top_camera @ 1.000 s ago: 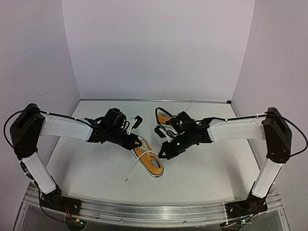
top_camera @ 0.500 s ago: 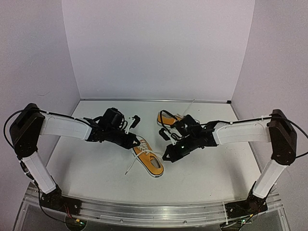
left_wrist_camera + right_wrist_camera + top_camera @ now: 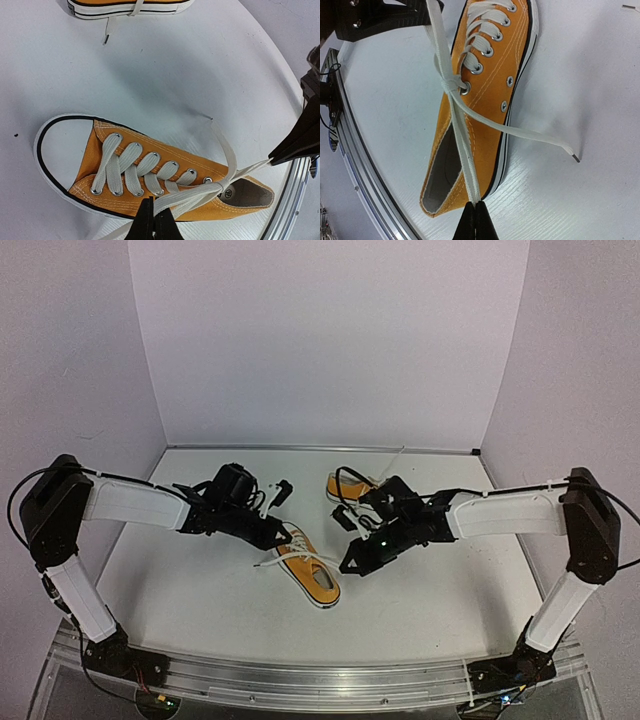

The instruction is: Tie the shoes

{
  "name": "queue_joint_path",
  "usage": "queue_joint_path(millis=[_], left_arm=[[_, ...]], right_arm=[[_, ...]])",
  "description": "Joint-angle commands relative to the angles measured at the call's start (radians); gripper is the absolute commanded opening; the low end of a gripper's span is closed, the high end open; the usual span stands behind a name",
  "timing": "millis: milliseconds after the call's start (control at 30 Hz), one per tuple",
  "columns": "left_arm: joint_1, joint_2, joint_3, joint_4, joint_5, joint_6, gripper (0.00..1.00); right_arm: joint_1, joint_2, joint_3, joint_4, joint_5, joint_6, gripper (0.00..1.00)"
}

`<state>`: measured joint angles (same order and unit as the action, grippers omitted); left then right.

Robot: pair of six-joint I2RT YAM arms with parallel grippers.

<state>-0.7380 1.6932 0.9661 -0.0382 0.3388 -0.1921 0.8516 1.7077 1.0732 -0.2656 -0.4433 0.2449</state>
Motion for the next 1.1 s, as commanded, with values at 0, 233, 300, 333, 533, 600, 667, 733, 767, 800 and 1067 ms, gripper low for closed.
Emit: queue_joint_path(millis=[0,233,300,333,533,600,667,733,767,800,1067], left_arm=[[0.000,-0.024,0.010,-0.038,-0.001,0.068,0.07],[0.000,-0.059,0.026,-0.095,-0.028,0.131,0.39],[0.000,-0.059,0.038,-0.101,-0.029,0.140,0.43],[0.000,-0.057,0.046,-0.104,-0.028,0.146,0.44],[0.002,-0.029,0.121,-0.130,0.020,0.167,0.58],[0.003,-0.007,0.169,-0.154,0.052,0.186,0.61],[0.005,0.023,0.217,-0.179,0.073,0.191,0.62],[0.007,0.053,0.262,-0.203,0.095,0.188,0.61],[0.008,0.061,0.273,-0.205,0.103,0.178,0.59],[0.008,0.063,0.277,-0.201,0.111,0.166,0.57],[-0.006,0.012,0.190,-0.122,0.132,-0.002,0.45]], right_arm=[[0.003,0.022,0.056,-0.049,-0.036,-0.022,0.00],[0.004,0.041,0.075,-0.047,-0.051,-0.026,0.00],[0.004,0.046,0.079,-0.047,-0.054,-0.027,0.00],[0.004,0.048,0.081,-0.047,-0.055,-0.027,0.00],[0.005,0.052,0.082,-0.046,-0.055,-0.029,0.00],[0.005,0.052,0.081,-0.044,-0.054,-0.029,0.00],[0.005,0.050,0.080,-0.043,-0.053,-0.026,0.00],[0.005,0.048,0.076,-0.041,-0.049,-0.022,0.00],[0.005,0.047,0.074,-0.039,-0.048,-0.018,0.00],[0.005,0.046,0.073,-0.037,-0.047,-0.016,0.00],[0.004,0.041,0.071,-0.026,-0.044,-0.009,0.00]])
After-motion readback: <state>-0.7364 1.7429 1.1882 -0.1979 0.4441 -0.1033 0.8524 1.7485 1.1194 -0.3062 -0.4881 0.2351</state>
